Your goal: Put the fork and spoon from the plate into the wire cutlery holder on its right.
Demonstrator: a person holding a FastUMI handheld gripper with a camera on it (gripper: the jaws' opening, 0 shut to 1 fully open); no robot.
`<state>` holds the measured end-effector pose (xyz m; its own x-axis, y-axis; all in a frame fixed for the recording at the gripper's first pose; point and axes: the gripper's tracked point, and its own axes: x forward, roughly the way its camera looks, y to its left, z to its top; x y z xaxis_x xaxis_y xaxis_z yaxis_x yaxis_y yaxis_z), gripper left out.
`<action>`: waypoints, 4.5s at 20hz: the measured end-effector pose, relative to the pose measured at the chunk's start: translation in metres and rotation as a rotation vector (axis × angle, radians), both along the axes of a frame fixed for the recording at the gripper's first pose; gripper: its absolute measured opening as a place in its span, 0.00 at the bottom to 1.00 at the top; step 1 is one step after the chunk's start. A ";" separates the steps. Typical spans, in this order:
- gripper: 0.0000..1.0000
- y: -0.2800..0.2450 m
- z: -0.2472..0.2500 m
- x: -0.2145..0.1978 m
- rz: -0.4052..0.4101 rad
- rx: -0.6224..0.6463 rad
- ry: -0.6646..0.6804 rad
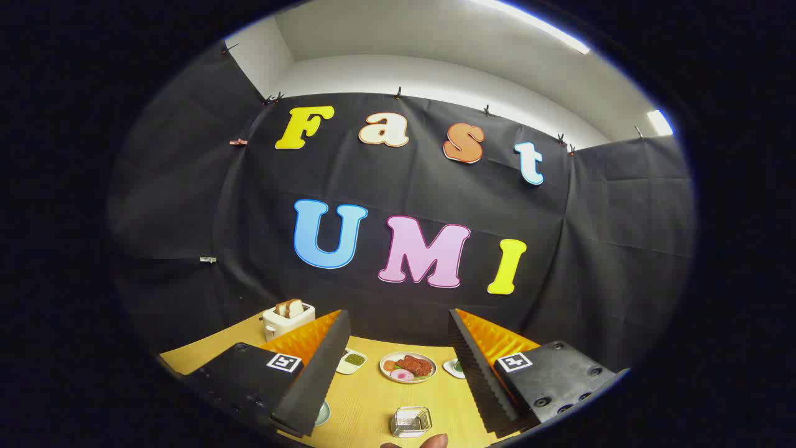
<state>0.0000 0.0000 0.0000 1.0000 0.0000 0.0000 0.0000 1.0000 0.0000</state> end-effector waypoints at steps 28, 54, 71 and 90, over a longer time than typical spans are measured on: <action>0.98 0.067 -0.139 -0.015 0.206 0.104 0.474; 0.53 0.222 -0.432 -0.015 0.300 0.097 1.286; 0.10 0.216 -0.424 -0.012 0.347 0.170 1.279; 0.10 -0.058 -0.334 -0.016 0.422 -0.191 1.526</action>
<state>-0.0161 -0.0579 -0.3342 -0.0096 0.1467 -0.9891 -0.3817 0.9137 0.1393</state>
